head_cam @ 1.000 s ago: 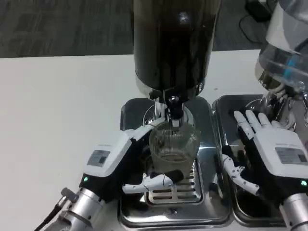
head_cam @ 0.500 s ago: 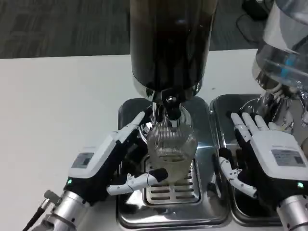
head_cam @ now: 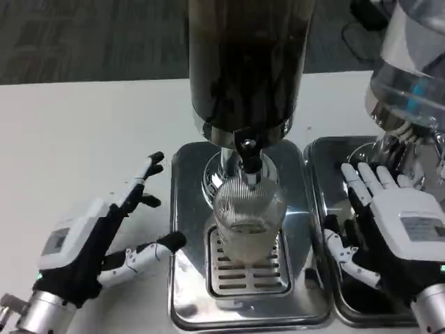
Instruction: Grasp the cup under the faucet to collect the drink, then remove the cup.
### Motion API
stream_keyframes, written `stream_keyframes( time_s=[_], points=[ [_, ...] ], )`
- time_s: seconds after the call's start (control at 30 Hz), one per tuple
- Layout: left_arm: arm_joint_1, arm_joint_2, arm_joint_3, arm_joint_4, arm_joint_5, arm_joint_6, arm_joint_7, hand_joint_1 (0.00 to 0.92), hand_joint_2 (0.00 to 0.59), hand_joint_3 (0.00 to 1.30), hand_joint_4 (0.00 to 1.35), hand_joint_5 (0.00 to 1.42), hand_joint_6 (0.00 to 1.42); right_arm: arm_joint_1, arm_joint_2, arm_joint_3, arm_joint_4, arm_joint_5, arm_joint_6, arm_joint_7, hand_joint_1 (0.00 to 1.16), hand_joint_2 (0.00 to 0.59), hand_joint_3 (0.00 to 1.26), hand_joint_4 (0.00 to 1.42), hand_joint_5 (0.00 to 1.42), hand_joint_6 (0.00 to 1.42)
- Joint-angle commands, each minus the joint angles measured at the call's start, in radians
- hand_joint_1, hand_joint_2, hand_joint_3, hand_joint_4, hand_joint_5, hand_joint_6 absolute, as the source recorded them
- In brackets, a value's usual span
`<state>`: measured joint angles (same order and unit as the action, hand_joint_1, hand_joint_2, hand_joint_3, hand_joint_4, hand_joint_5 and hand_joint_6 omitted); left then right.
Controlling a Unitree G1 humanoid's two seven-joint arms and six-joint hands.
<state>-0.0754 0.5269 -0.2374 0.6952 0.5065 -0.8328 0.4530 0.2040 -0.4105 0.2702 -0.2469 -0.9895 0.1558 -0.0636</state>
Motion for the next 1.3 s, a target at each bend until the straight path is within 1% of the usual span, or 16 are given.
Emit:
stream_keyframes(
  time_s=[0.03,0.13,0.17,0.2,0.23,0.27,0.37,0.43,0.47,0.57,0.63,0.77,0.87,1.1,1.2,1.3],
  points=[
    [0.059,-0.002,0.053,-0.070,-0.036,0.042,-0.037,0.000,0.092,0.04,0.00,0.26,0.16,0.019,-0.047,-0.022,-0.025,0.001,-0.044,-0.008,0.18,0.483,0.02,0.00,0.00,0.00],
    [0.095,-0.004,0.075,-0.134,-0.006,0.098,-0.030,0.000,0.111,0.00,0.00,0.16,0.06,0.033,-0.075,-0.032,-0.027,-0.023,-0.061,-0.020,0.14,0.497,0.02,0.00,0.00,0.00],
    [0.107,-0.004,0.081,-0.156,0.006,0.117,-0.027,0.000,0.123,0.00,0.00,0.10,0.01,0.041,-0.081,-0.035,-0.029,-0.031,-0.066,-0.030,0.12,0.495,0.01,0.00,0.00,0.00],
    [0.118,-0.004,0.086,-0.174,0.013,0.133,-0.026,0.000,0.135,0.00,0.00,0.05,0.00,0.047,-0.085,-0.037,-0.030,-0.031,-0.068,-0.027,0.08,0.488,0.00,0.00,0.00,0.00],
    [0.128,-0.004,0.092,-0.186,0.010,0.145,-0.031,0.000,0.145,0.00,0.00,0.02,0.00,0.052,-0.087,-0.040,-0.031,-0.029,-0.070,-0.023,0.07,0.487,0.00,0.00,0.00,0.00],
    [0.137,-0.006,0.096,-0.201,0.010,0.156,-0.035,0.000,0.148,0.00,0.00,0.00,0.00,0.059,-0.090,-0.044,-0.031,-0.027,-0.074,-0.025,0.03,0.480,0.00,0.00,0.00,0.00],
    [0.144,-0.010,0.107,-0.225,-0.018,0.164,-0.068,0.000,0.154,0.00,0.00,0.00,0.00,0.080,-0.089,-0.051,-0.021,-0.025,-0.089,-0.055,0.00,0.484,0.00,0.00,0.00,0.00],
    [0.147,-0.011,0.118,-0.250,-0.036,0.165,-0.094,0.000,0.165,0.00,0.00,0.00,0.00,0.092,-0.092,-0.055,-0.008,-0.018,-0.119,-0.097,0.00,0.480,0.00,0.00,0.00,0.00],
    [0.150,-0.007,0.125,-0.272,-0.042,0.163,-0.105,0.000,0.166,0.00,0.00,0.00,0.00,0.095,-0.094,-0.055,-0.004,-0.016,-0.129,-0.106,0.00,0.465,0.00,0.00,0.00,0.00],
    [0.162,0.003,0.150,-0.342,-0.060,0.153,-0.128,0.000,0.171,0.00,0.00,0.00,0.00,0.100,-0.087,-0.054,0.000,-0.014,-0.127,-0.096,0.00,0.462,0.00,0.00,0.00,0.00],
    [0.173,0.002,0.172,-0.394,-0.081,0.140,-0.147,0.000,0.174,0.00,0.00,0.00,0.00,0.101,-0.083,-0.055,0.001,-0.012,-0.125,-0.090,0.00,0.476,0.00,0.00,0.00,0.00],
    [0.180,-0.009,0.196,-0.462,-0.221,0.086,-0.237,0.000,0.174,0.00,0.00,0.00,0.00,0.088,-0.082,-0.052,0.010,-0.010,-0.127,-0.088,0.00,0.478,0.00,0.00,0.00,0.00],
    [0.191,-0.019,0.219,-0.513,-0.303,0.076,-0.295,0.000,0.176,0.00,0.00,0.00,0.00,0.069,-0.082,-0.047,0.023,-0.005,-0.131,-0.083,0.00,0.492,0.00,0.00,0.00,0.00],
    [0.251,-0.064,0.273,-0.678,-0.463,0.103,-0.395,0.000,0.178,0.02,0.00,0.01,0.00,0.019,-0.096,-0.052,0.066,0.019,-0.147,-0.067,0.00,0.495,0.00,0.00,0.00,0.00],
    [0.267,-0.075,0.278,-0.732,-0.520,0.119,-0.450,0.000,0.180,0.02,0.00,0.01,0.00,0.007,-0.101,-0.057,0.077,0.031,-0.150,-0.065,0.00,0.499,0.00,0.00,0.00,0.00],
    [0.259,-0.077,0.272,-0.779,-0.607,0.153,-0.532,0.000,0.184,0.03,0.00,0.03,0.00,0.006,-0.109,-0.057,0.078,0.038,-0.157,-0.068,0.00,0.504,0.00,0.00,0.00,0.00]
  ],
)
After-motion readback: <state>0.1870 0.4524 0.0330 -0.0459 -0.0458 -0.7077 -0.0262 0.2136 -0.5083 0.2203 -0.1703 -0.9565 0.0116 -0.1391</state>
